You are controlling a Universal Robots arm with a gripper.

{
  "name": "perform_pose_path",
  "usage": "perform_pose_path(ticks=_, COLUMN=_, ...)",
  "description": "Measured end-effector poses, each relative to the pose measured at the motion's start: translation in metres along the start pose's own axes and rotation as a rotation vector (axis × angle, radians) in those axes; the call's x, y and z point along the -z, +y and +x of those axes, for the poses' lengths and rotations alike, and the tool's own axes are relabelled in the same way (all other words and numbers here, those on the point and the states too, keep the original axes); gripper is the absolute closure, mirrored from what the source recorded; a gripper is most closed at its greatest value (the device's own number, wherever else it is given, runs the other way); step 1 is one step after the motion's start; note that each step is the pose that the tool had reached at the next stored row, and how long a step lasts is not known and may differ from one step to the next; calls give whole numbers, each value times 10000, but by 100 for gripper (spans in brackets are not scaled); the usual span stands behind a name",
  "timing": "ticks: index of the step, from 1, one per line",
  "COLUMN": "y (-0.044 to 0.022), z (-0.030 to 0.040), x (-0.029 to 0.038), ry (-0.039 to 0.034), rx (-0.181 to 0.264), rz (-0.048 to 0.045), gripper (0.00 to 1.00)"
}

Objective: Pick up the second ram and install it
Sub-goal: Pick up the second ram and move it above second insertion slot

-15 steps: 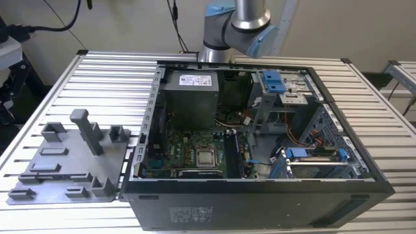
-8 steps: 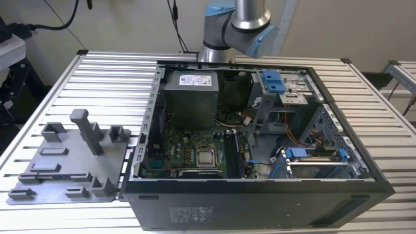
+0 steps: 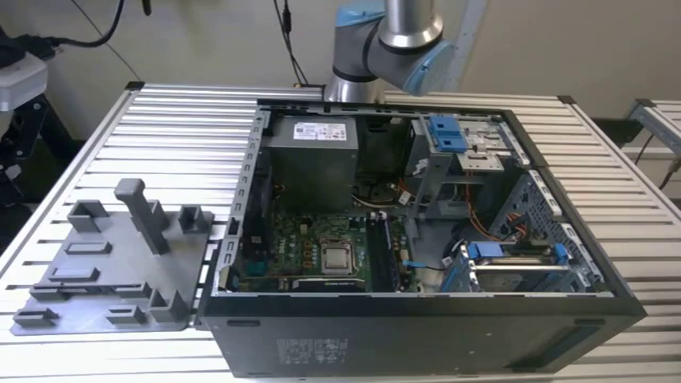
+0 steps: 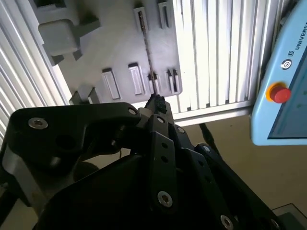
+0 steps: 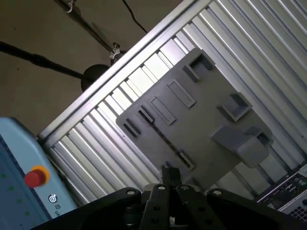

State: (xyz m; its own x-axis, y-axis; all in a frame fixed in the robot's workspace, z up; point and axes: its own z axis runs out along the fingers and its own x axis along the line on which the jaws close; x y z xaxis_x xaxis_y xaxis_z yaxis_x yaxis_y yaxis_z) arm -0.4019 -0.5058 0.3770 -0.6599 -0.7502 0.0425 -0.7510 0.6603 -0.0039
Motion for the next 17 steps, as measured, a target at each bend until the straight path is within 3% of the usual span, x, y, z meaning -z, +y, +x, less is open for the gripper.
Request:
perform_pose_path(ticks=6, y=0, z=0, x=0, ry=42, rx=516, rz=60, gripper=89)
perform_pose_path(ticks=17, y=0, z=-1, x=0, ry=40, rx=700, rz=69, gripper=89)
